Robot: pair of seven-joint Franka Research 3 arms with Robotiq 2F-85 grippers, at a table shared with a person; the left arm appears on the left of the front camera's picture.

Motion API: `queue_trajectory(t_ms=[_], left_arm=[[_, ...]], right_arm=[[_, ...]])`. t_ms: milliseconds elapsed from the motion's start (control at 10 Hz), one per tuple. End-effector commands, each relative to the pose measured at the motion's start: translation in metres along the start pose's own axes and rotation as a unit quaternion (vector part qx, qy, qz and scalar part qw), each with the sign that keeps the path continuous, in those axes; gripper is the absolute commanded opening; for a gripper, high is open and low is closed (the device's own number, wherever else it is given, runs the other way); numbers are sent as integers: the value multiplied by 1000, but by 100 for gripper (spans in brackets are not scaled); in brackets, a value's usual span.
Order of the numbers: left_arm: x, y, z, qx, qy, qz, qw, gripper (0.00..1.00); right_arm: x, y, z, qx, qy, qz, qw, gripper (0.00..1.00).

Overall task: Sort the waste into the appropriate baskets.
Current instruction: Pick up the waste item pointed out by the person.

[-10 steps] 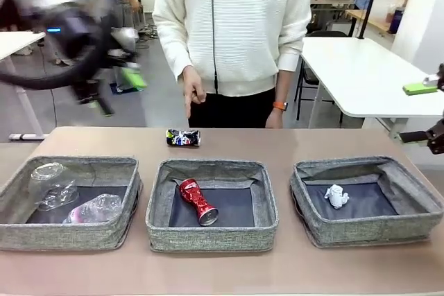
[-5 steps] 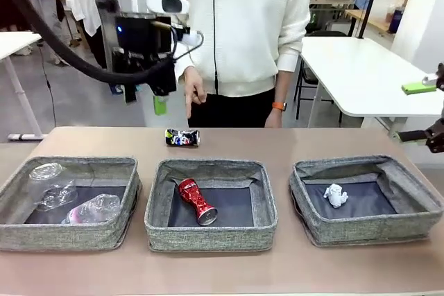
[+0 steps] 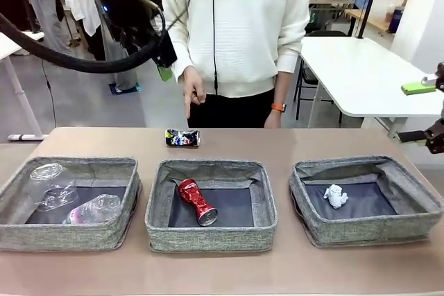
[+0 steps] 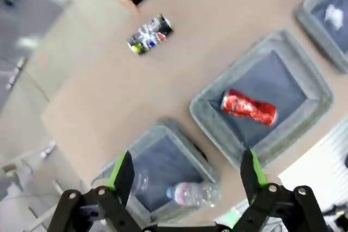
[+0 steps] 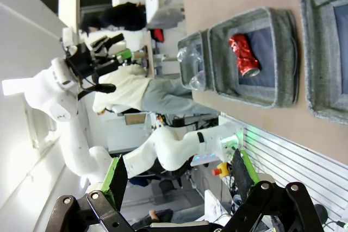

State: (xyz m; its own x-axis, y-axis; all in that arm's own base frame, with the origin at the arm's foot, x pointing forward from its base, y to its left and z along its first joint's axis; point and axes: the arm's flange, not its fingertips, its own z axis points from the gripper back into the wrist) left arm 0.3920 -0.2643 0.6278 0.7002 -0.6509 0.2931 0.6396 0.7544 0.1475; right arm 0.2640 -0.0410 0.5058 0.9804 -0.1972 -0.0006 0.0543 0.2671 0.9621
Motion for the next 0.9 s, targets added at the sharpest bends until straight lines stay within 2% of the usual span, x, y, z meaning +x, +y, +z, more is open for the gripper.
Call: queue_trajectory(t_ms=[0, 100, 200, 300, 400, 500, 600, 700, 800], left_arm=[[9, -2, -4, -17, 55, -5, 998, 100], [9, -2, -4, -17, 55, -5, 998, 100], [0, -3, -9, -10, 30, -3, 1000, 100], [-1, 4, -18, -14, -37, 26, 999, 100], [17, 22, -35, -51, -102, -41, 993, 100], [42, 38, -55, -99, -135, -117, 979, 100], [63, 48, -80, -91, -111, -194, 970, 100], [77, 52, -102, -95, -52, -262, 959, 100], [82, 55, -119, -121, 27, -321, 939, 100]], right_arm=[[1, 2, -2, 11, 0, 7, 1000, 100], [1, 2, -2, 11, 0, 7, 1000, 100], [1, 2, -2, 11, 0, 7, 1000, 100], [1, 2, -2, 11, 0, 7, 1000, 100], [1, 2, -2, 11, 0, 7, 1000, 100], [1, 2, -2, 11, 0, 7, 1000, 100], [1, 2, -2, 11, 0, 7, 1000, 100], [1, 2, -2, 11, 0, 7, 1000, 100], [1, 2, -2, 11, 0, 7, 1000, 100]])
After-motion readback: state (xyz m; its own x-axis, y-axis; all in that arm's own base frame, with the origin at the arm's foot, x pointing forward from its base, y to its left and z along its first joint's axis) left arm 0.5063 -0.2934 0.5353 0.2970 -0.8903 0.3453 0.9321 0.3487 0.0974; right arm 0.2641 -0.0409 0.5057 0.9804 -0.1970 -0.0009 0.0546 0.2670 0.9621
